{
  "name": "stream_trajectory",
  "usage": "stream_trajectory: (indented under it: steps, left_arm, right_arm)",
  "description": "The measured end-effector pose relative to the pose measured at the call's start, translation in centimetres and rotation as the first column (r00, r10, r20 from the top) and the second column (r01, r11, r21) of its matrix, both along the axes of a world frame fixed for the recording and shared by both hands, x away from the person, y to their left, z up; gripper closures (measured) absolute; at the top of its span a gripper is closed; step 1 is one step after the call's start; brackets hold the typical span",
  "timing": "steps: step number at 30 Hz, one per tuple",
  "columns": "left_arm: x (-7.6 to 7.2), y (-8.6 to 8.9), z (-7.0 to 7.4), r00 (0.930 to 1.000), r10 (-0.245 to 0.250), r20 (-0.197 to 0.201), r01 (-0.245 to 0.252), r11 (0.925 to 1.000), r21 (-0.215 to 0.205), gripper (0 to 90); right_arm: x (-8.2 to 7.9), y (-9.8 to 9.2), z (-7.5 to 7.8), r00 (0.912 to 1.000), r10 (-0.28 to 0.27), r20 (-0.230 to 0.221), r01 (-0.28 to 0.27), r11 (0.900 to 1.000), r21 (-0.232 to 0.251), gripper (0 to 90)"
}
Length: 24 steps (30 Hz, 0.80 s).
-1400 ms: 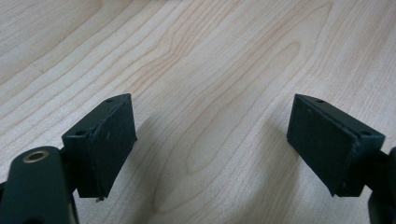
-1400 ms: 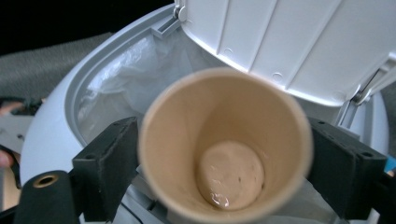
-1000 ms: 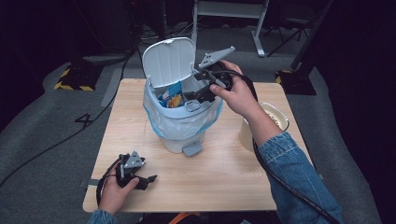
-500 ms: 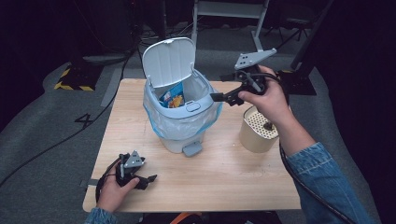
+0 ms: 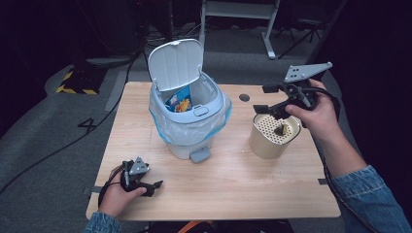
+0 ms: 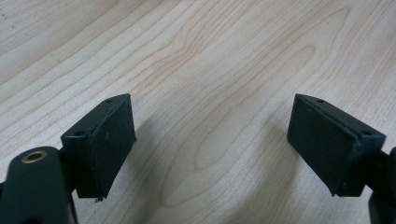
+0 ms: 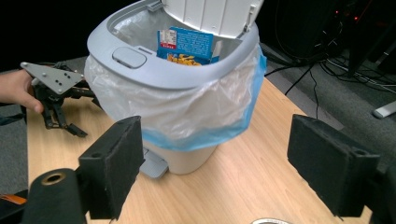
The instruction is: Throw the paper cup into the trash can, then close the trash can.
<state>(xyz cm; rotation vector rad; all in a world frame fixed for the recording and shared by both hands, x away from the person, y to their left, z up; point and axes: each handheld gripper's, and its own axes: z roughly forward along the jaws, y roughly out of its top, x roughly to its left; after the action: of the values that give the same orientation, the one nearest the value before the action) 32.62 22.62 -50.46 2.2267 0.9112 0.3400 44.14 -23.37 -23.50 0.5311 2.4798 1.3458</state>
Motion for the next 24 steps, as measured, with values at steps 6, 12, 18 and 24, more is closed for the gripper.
stream_trajectory:
  steps: [6,12,18,24]
  left_arm:
    - [0.0,0.1,0.0,1.0000,0.005,0.003,-0.005,1.0000,-0.004,16.8]
    - [0.1,0.6,0.1,0.9997,0.023,0.009,-0.023,0.9996,-0.019,27.2]
    - [-0.1,1.0,0.4,0.9999,0.016,0.002,-0.016,0.9996,-0.022,29.2]
    - [-0.3,1.1,0.7,0.9999,0.003,-0.015,-0.004,0.9994,-0.033,28.9]
  right_arm:
    - [-1.4,-2.2,-0.8,0.9999,-0.009,0.011,0.010,1.000,-0.020,19.7]
    - [-3.1,-4.3,-2.2,0.9998,-0.013,0.015,0.014,1.000,-0.009,20.3]
    - [-4.6,-6.5,-4.2,0.9996,-0.023,0.014,0.023,0.999,-0.025,20.3]
    - [-5.6,-8.5,-6.1,0.9993,-0.038,-0.002,0.038,0.999,-0.034,20.8]
